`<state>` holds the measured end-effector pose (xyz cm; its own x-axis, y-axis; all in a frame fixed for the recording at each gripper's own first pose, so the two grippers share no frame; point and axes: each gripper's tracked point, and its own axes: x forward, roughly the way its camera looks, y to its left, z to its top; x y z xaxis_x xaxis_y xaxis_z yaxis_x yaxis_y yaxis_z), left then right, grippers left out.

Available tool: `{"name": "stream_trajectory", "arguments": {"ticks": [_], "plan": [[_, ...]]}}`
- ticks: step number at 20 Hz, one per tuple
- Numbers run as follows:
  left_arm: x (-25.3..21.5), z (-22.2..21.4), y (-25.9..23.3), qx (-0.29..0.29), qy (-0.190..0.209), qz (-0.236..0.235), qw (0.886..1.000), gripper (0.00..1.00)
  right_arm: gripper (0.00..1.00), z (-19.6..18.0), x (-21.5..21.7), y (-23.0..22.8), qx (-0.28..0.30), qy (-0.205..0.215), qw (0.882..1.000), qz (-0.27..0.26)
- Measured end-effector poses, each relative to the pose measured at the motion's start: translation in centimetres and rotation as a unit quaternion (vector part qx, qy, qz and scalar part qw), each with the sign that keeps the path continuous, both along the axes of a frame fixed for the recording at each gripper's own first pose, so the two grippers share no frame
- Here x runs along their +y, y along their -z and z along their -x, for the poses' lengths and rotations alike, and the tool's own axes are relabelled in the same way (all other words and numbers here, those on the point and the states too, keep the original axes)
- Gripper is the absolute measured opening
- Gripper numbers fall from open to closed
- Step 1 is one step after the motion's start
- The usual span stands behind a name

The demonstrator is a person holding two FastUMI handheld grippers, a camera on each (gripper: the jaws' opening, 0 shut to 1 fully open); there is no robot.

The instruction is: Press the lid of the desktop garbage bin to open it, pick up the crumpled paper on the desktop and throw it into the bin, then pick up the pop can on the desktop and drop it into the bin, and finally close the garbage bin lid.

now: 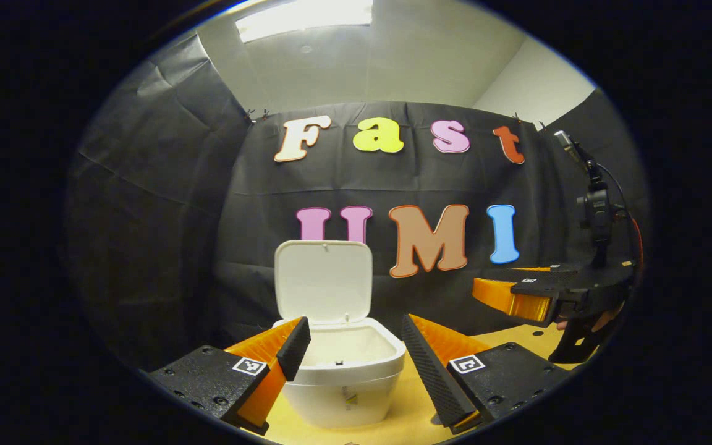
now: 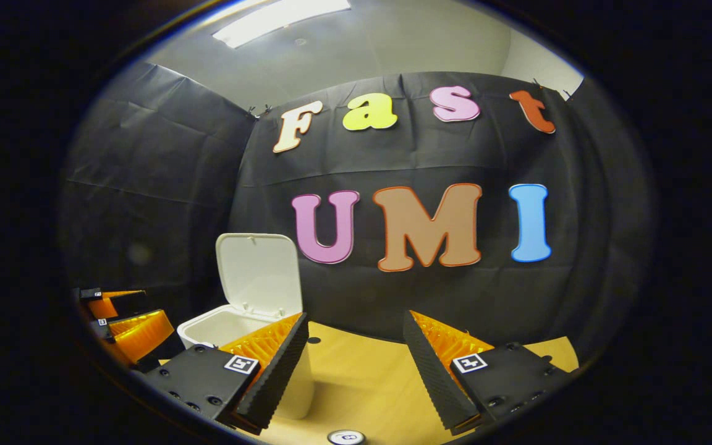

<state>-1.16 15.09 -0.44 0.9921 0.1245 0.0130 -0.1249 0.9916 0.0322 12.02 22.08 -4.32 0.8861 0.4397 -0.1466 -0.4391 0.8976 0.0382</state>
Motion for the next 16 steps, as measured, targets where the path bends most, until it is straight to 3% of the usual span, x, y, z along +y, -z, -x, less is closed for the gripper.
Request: {"name": "stream_trajectory", "arguments": {"ticks": [9, 16], "plan": [[-9.8, -3.9, 1.7, 0.016, 0.103, 0.016, 0.994, 0.91, 0.98, 1.3, -13.0, 1.5, 0.02, 0.112, 0.993, 0.013], [-14.6, -6.5, 5.6, 0.06, 0.143, 0.04, 0.987, 0.94, 0.98, 3.1, -20.6, 2.8, 0.039, 0.178, 0.983, 0.019]]}}
